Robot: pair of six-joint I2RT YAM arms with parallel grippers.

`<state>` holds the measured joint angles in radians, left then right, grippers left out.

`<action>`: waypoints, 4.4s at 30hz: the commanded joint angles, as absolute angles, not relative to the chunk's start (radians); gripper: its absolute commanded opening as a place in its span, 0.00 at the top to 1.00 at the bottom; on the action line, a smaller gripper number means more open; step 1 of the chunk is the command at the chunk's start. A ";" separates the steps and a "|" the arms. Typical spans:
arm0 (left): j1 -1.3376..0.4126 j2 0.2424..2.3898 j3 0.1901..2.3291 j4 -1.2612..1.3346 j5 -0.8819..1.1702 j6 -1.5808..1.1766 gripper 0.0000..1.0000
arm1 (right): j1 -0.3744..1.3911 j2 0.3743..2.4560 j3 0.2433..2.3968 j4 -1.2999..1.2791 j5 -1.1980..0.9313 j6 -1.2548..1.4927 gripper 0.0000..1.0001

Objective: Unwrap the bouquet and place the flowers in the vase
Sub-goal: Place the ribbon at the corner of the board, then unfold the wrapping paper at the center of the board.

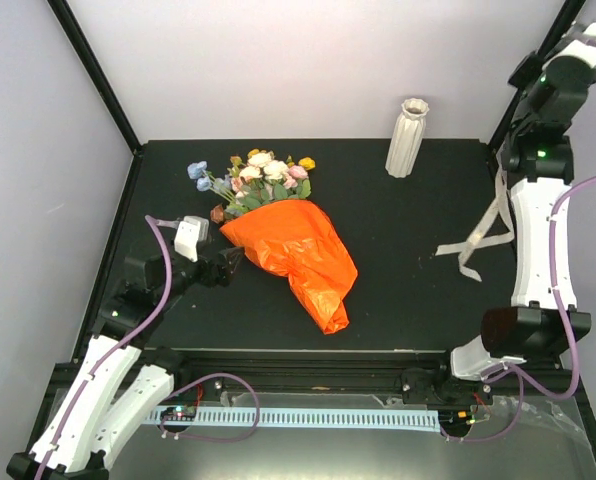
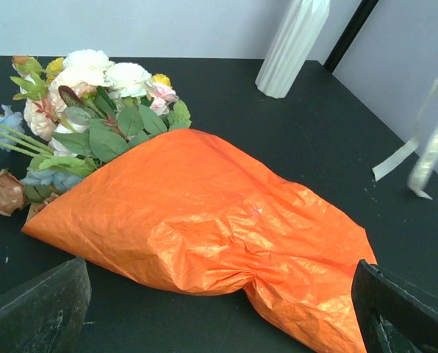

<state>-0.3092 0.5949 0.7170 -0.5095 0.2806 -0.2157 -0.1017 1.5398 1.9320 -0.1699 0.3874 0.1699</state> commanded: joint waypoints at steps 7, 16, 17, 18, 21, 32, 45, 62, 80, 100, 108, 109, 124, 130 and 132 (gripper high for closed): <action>-0.314 0.597 0.721 -0.521 0.258 -0.197 0.01 | -0.105 1.257 1.322 0.163 0.193 0.318 0.99; -0.314 0.599 0.720 -0.523 0.258 -0.199 0.01 | -0.105 1.076 0.903 0.174 0.198 0.418 0.99; -0.314 0.599 0.722 -0.522 0.258 -0.198 0.01 | -0.105 1.074 0.867 0.165 0.218 0.427 0.99; -0.314 0.598 0.722 -0.523 0.258 -0.199 0.01 | -0.106 1.073 0.842 0.154 0.233 0.445 0.99; -0.314 0.596 0.721 -0.523 0.257 -0.198 0.01 | -0.111 1.077 0.766 0.143 0.255 0.488 0.99; -0.314 0.591 0.721 -0.529 0.244 -0.199 0.01 | -0.254 1.283 0.714 0.010 0.237 0.746 0.99; -0.314 0.597 0.722 -0.531 0.231 -0.198 0.01 | -0.262 1.302 0.843 -0.155 0.119 0.691 0.48; -0.314 0.590 0.722 -0.529 0.230 -0.195 0.01 | -0.252 1.305 1.024 -0.756 0.340 1.026 0.26; -0.315 0.599 0.724 -0.529 0.226 -0.196 0.01 | -0.252 1.283 1.052 -0.813 0.161 1.051 0.10; -0.314 0.630 0.728 -0.541 0.189 -0.213 0.01 | -0.247 1.170 0.783 -0.234 -0.545 0.883 0.14; -0.314 0.702 0.680 -0.461 0.399 -0.355 0.01 | 0.017 1.200 0.764 -0.173 -0.658 0.688 0.17; -0.314 0.722 0.664 -0.437 0.437 -0.384 0.01 | 0.064 1.213 0.765 -0.165 -0.668 0.671 0.17; -0.315 1.070 0.515 -0.111 0.591 -0.590 0.24 | 0.428 1.356 0.617 -0.092 -0.597 0.597 0.26; -0.314 1.199 0.516 0.012 0.583 -0.625 0.27 | 0.428 1.362 0.586 -0.113 -0.583 0.565 0.27; -0.314 1.240 0.521 0.041 0.573 -0.631 0.27 | 0.429 1.376 0.559 -0.062 -0.626 0.589 0.28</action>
<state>-0.3092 1.1839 0.5098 -0.0929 0.5621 -0.5976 0.4252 1.3659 0.6014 -0.1150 -0.6014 0.5983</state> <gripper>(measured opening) 0.734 0.727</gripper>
